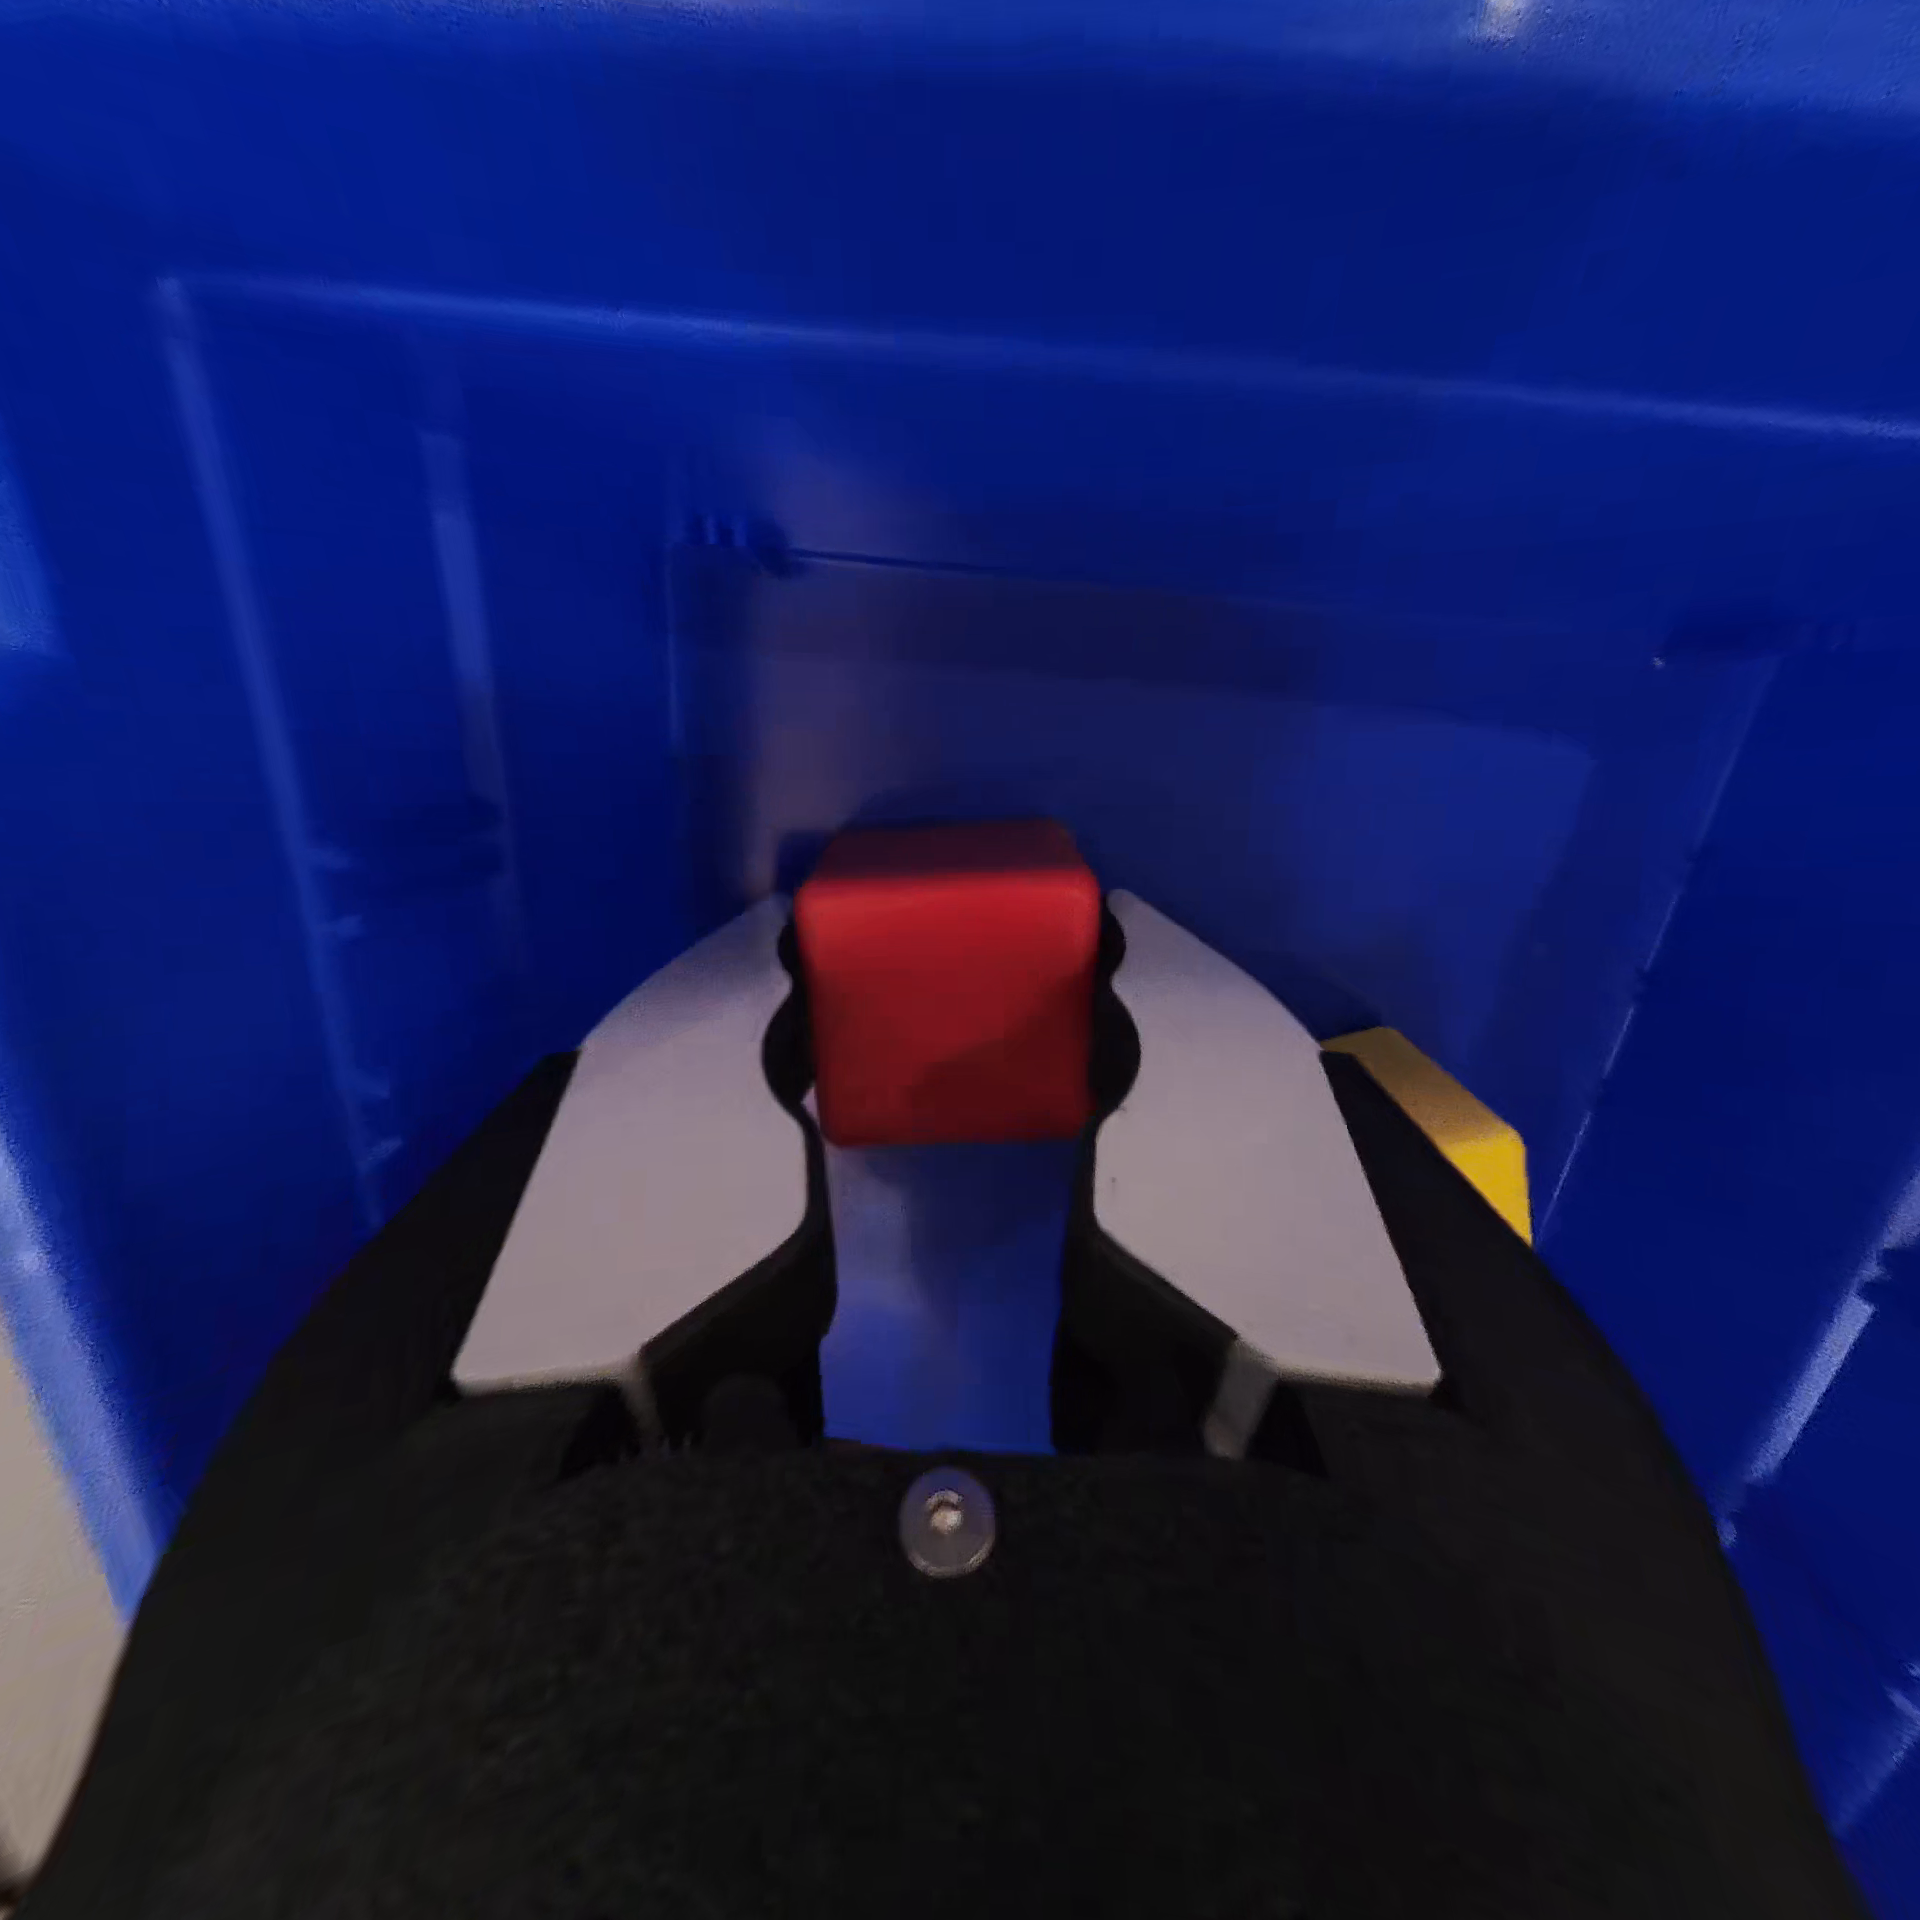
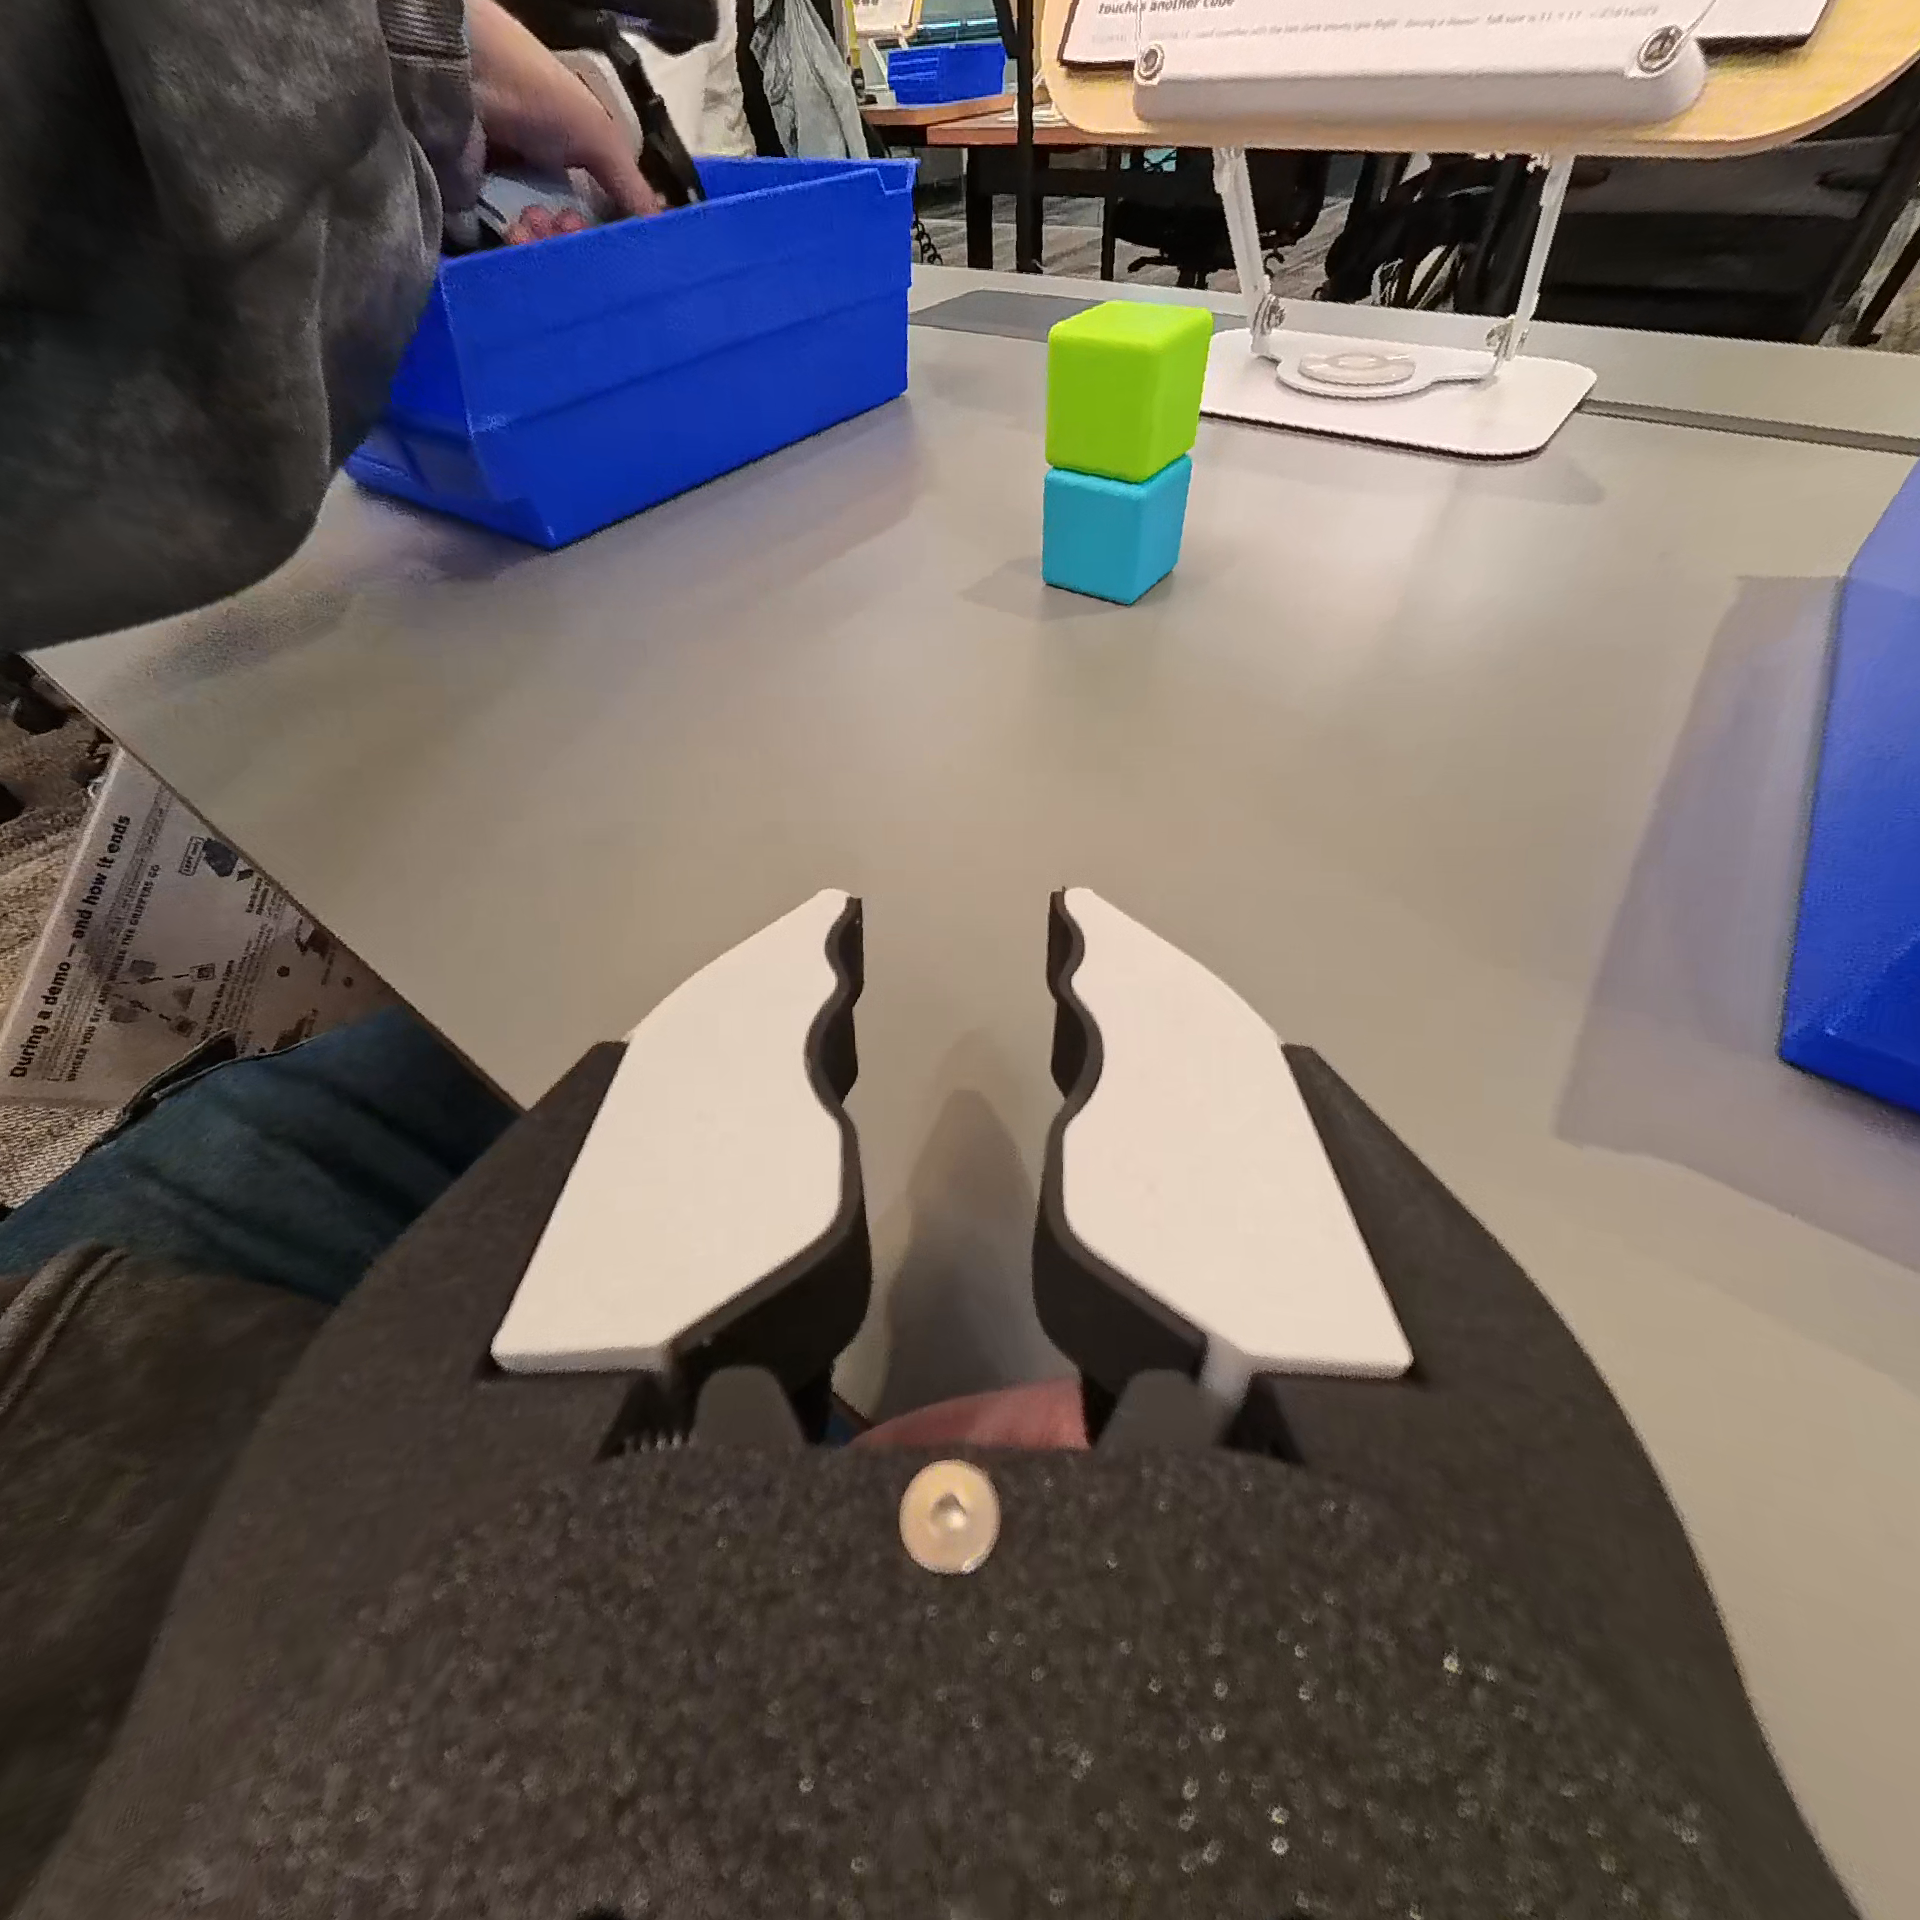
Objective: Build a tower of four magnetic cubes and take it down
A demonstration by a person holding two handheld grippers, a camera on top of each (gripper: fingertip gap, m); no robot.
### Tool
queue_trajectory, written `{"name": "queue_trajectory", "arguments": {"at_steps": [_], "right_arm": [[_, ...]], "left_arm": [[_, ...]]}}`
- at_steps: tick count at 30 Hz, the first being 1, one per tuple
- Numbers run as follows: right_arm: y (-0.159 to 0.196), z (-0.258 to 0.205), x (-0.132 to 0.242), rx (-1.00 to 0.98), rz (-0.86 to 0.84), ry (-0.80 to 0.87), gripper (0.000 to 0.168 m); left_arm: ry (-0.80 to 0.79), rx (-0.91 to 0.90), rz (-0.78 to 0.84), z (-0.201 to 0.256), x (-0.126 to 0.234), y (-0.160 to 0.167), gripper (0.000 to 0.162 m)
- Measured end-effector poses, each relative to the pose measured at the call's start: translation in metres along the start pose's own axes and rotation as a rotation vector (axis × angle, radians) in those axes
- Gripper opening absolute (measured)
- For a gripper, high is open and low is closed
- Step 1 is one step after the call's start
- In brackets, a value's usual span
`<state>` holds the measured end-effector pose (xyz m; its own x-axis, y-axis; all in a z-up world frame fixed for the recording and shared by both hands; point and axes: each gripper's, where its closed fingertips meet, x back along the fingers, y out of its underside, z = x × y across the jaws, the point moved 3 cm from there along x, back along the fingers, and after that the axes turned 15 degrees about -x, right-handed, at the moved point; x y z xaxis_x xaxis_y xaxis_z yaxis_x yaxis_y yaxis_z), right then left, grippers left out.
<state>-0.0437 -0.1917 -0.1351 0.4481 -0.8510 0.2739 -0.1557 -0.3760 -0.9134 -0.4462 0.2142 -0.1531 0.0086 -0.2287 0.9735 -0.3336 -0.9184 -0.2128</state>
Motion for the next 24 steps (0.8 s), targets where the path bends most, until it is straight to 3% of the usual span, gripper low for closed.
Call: {"name": "queue_trajectory", "arguments": {"at_steps": [5, 7, 10, 13, 17, 20, 24], "right_arm": [[0.001, 0.000, -0.001, 0.001, -0.005, 0.004, 0.034], [0.001, 0.000, -0.001, 0.001, -0.004, 0.006, 0.033], [0.001, 0.000, 0.000, 0.003, -0.003, 0.007, 0.033], [0.001, -0.001, 0.000, 0.007, -0.002, 0.008, 0.033], [0.001, -0.003, -0.001, 0.015, -0.002, 0.007, 0.032], [0.001, -0.003, -0.001, 0.027, -0.003, 0.011, 0.032], [0.001, -0.002, 0.000, 0.029, 0.000, 0.016, 0.032]], "left_arm": [[0.053, -0.084, 0.035, 0.007, 0.005, -0.008, 0.049], [0.018, -0.147, 0.079, 0.008, 0.027, -0.020, 0.049], [0.090, -0.277, 0.264, 0.033, 0.085, -0.048, 0.049], [0.175, -0.564, 0.429, 0.086, 0.149, -0.062, 0.049], [0.306, -1.047, 0.520, 0.184, 0.201, -0.046, 0.049], [0.375, -1.289, 0.453, 0.247, 0.206, -0.027, 0.049], [0.403, -1.511, 0.298, 0.311, 0.182, -0.008, 0.049]]}}
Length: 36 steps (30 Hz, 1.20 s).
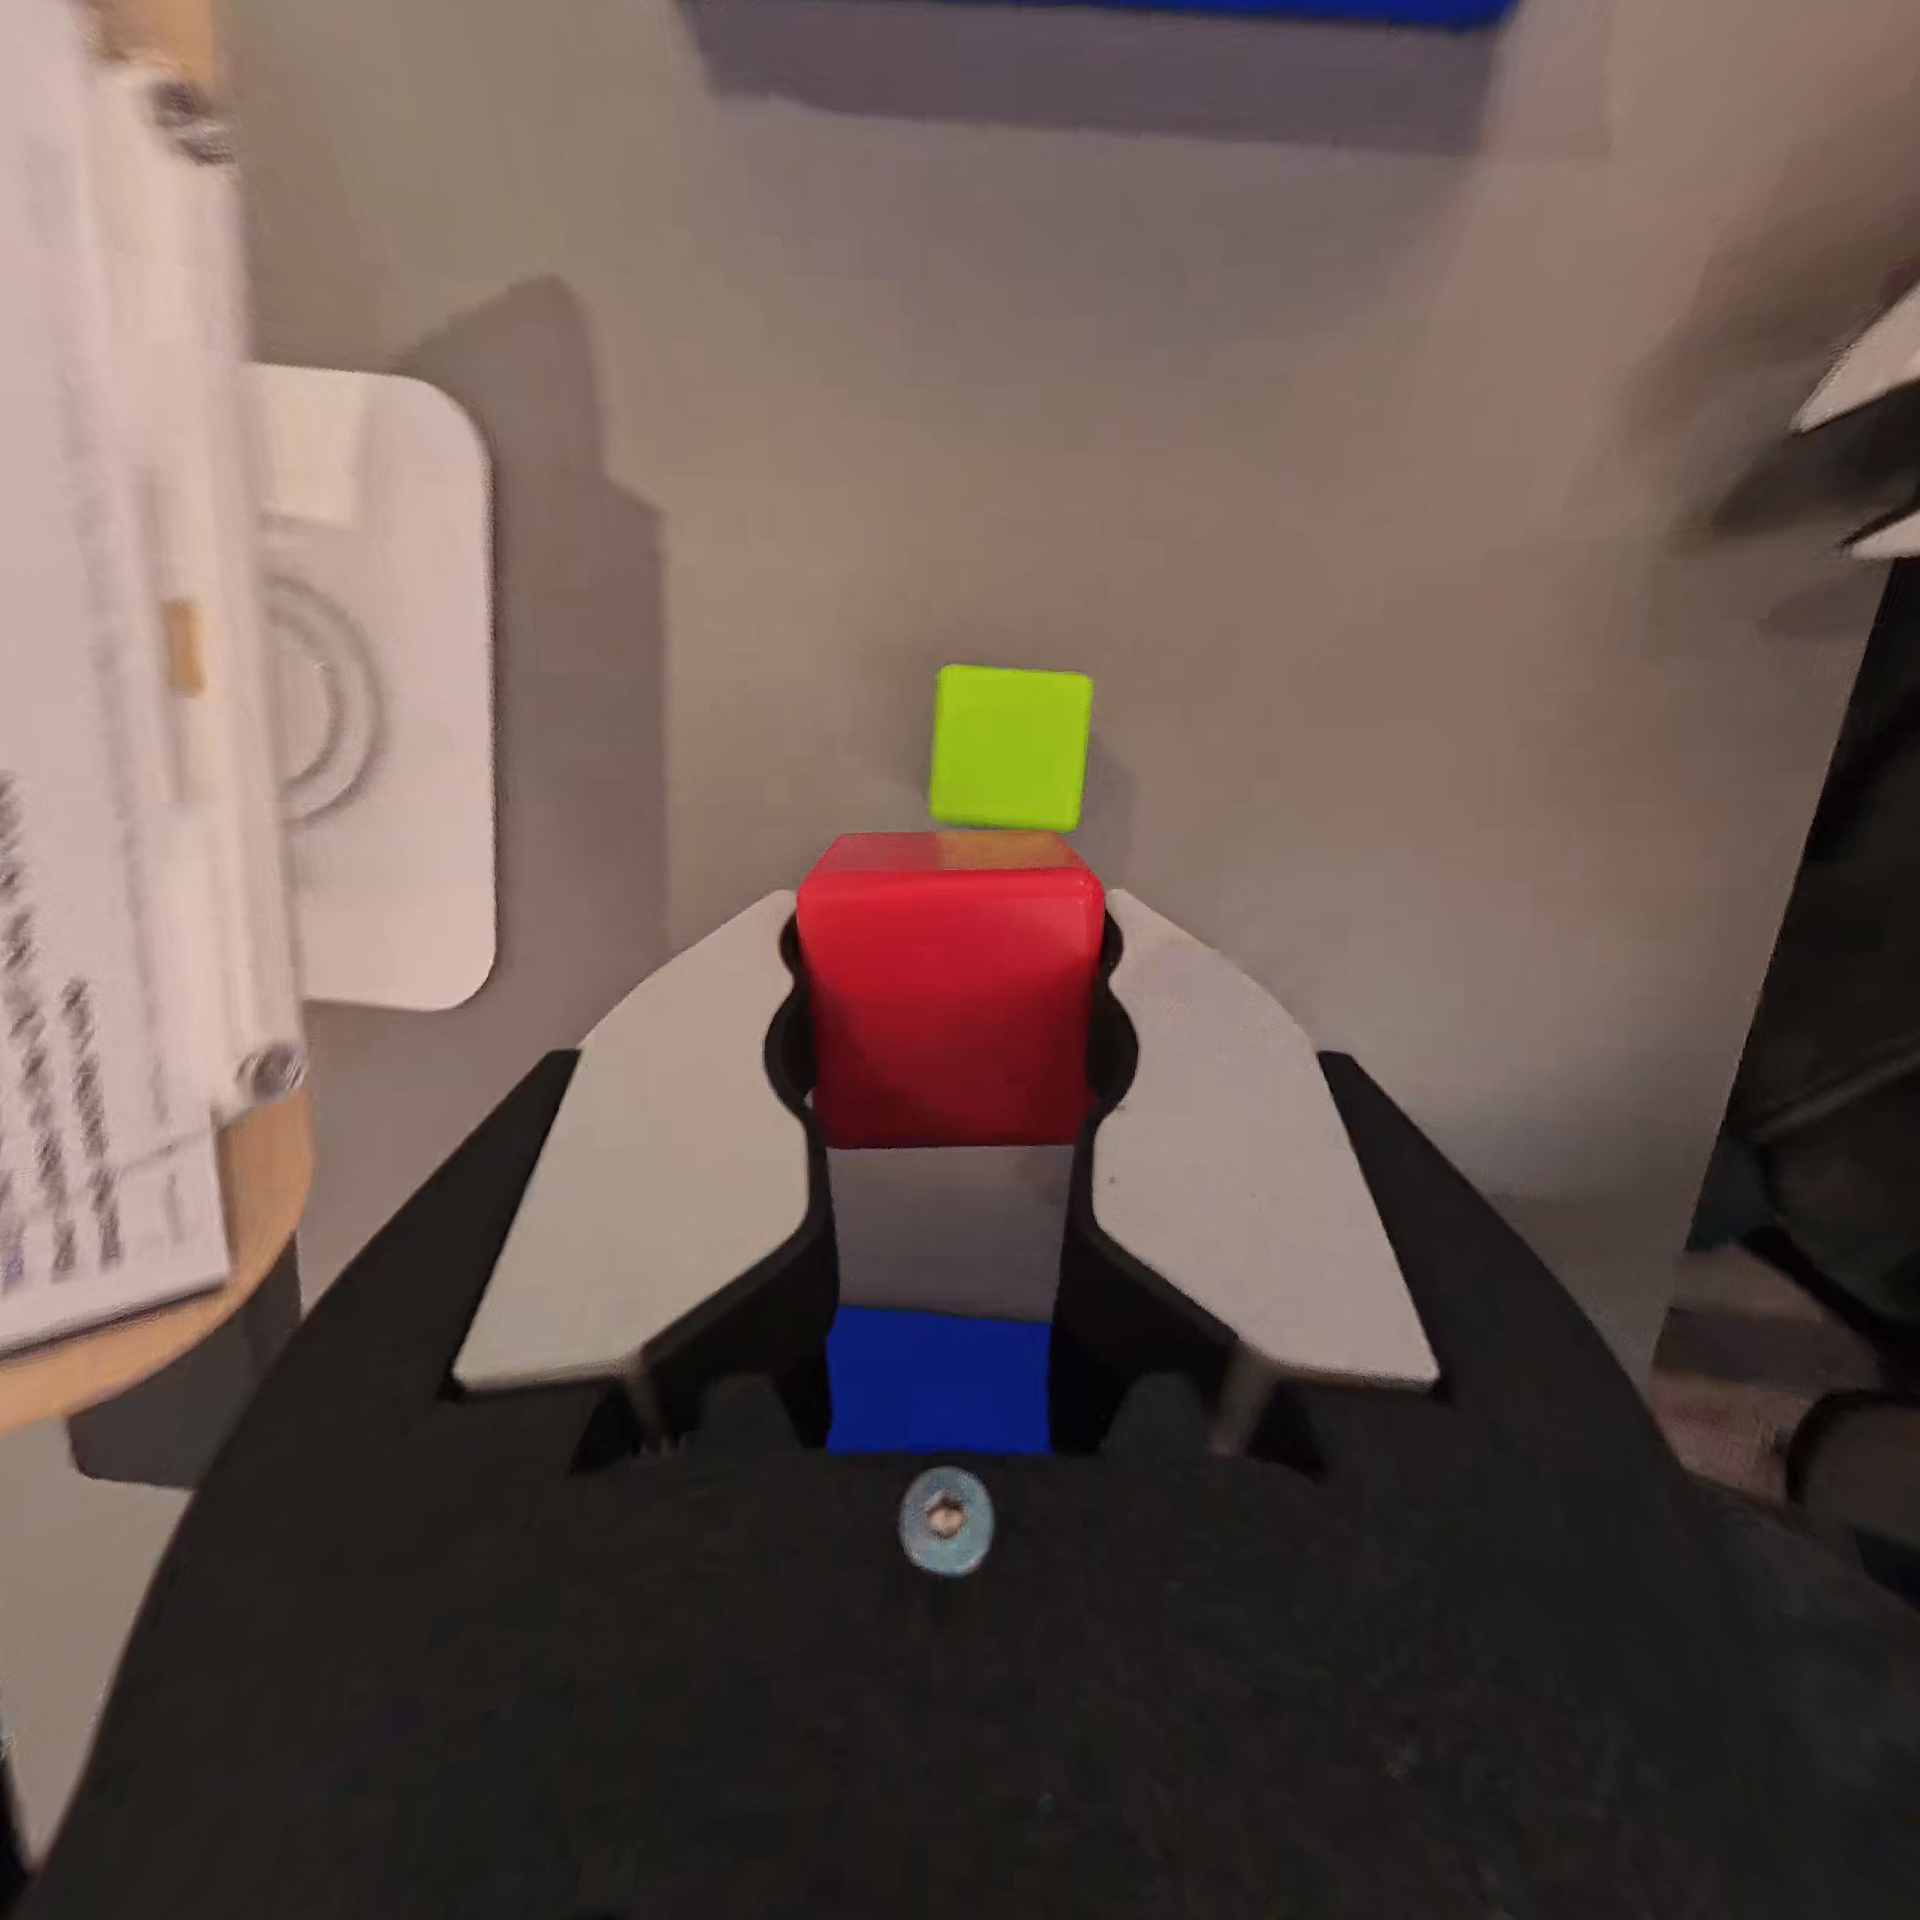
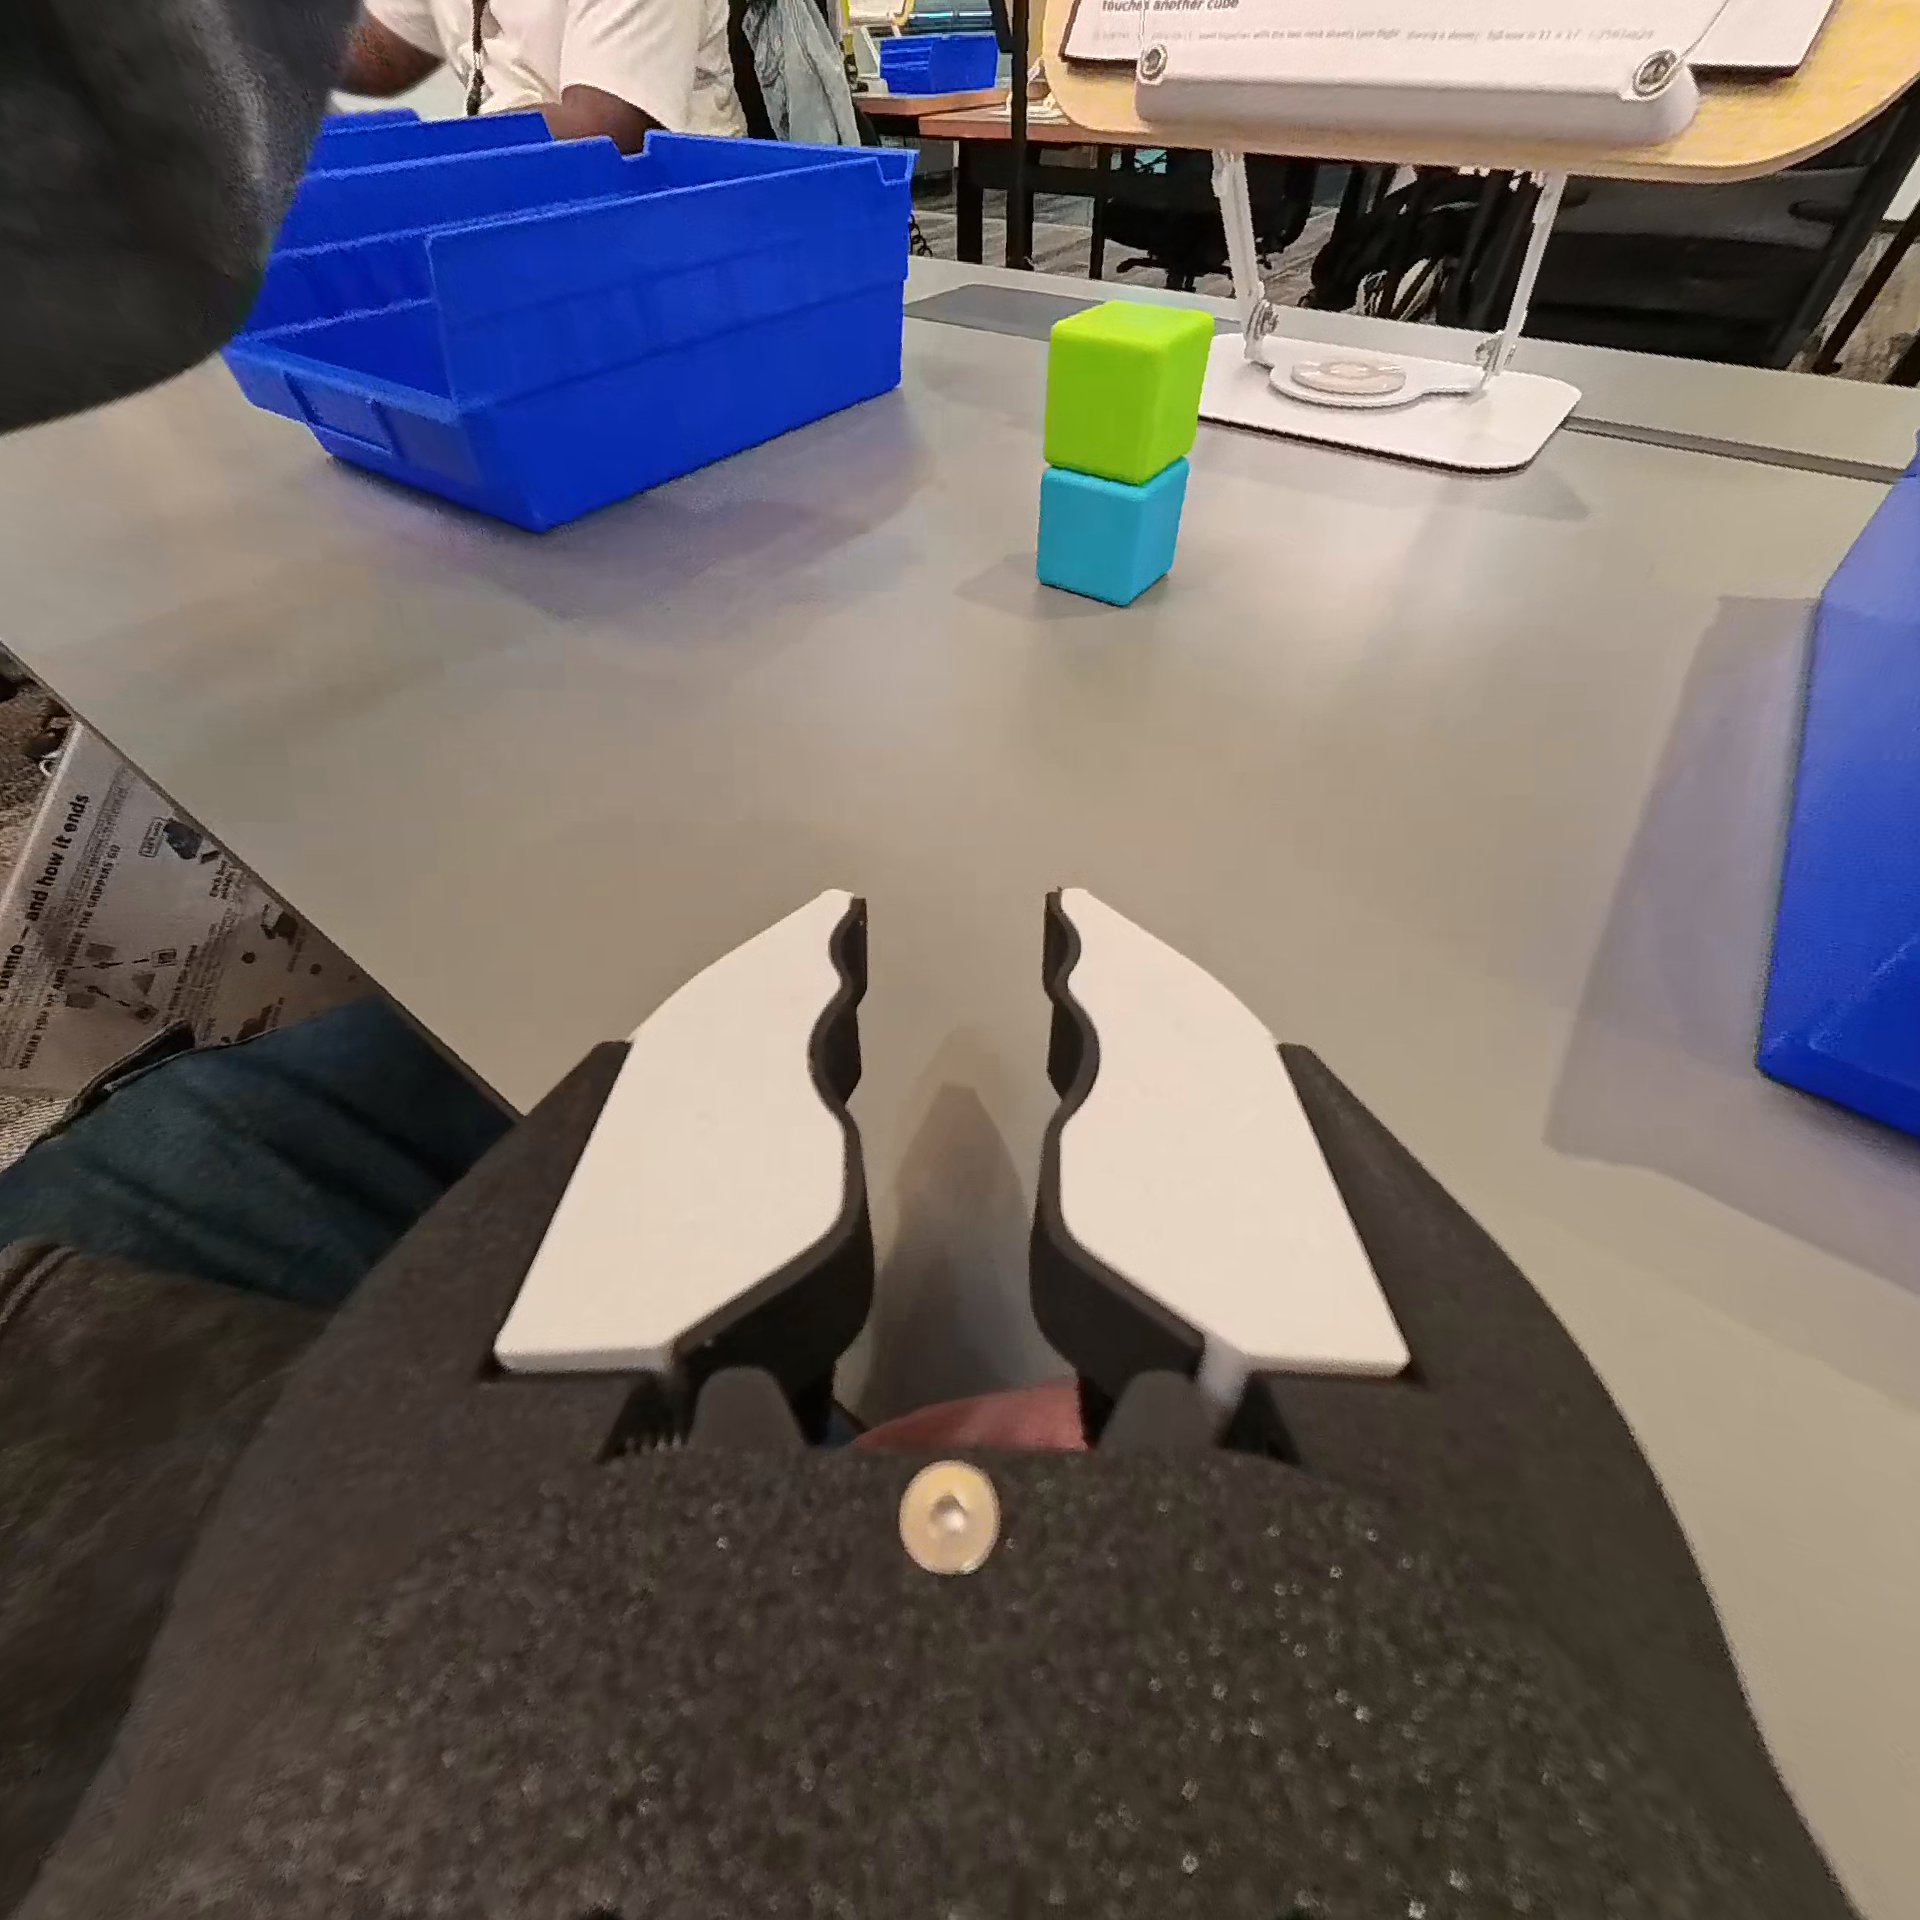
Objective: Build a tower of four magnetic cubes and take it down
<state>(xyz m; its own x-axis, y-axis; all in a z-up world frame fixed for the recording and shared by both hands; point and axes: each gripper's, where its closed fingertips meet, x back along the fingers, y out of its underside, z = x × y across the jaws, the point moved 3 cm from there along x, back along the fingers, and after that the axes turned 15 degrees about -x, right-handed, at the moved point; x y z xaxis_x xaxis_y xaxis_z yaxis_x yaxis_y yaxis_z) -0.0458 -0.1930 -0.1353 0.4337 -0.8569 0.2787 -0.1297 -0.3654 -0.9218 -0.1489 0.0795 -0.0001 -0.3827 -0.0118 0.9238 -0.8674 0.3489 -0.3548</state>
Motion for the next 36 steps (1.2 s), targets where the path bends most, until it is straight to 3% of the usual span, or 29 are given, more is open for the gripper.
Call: {"name": "queue_trajectory", "arguments": {"at_steps": [3, 9, 20, 25, 29, 32, 36], "right_arm": [[0.000, 0.002, 0.001, -0.010, 0.001, 0.002, 0.032], [-0.001, 0.004, 0.004, -0.015, 0.007, 0.009, 0.032], [0.000, 0.003, 0.002, -0.011, 0.002, 0.005, 0.032], [0.000, 0.004, 0.003, -0.013, 0.003, 0.006, 0.032], [0.000, 0.004, 0.003, -0.016, 0.006, 0.006, 0.032], [0.000, 0.004, 0.002, -0.018, 0.004, 0.005, 0.032], [0.000, 0.002, 0.002, -0.012, 0.003, 0.001, 0.032]], "left_arm": [[0.053, -0.083, -0.090, 0.006, -0.034, -0.014, 0.049], [0.121, -0.088, -0.117, 0.008, -0.071, -0.021, 0.049], [0.134, -0.067, -0.094, 0.012, -0.086, -0.017, 0.049], [0.041, -0.007, 0.054, 0.011, -0.056, -0.032, 0.060], [-0.199, 0.068, 0.279, 0.023, -0.004, -0.036, 0.061], [-0.392, 0.185, 0.384, 0.048, 0.028, -0.010, 0.060], [-0.503, 0.396, 0.331, 0.096, 0.046, 0.066, 0.060]]}}
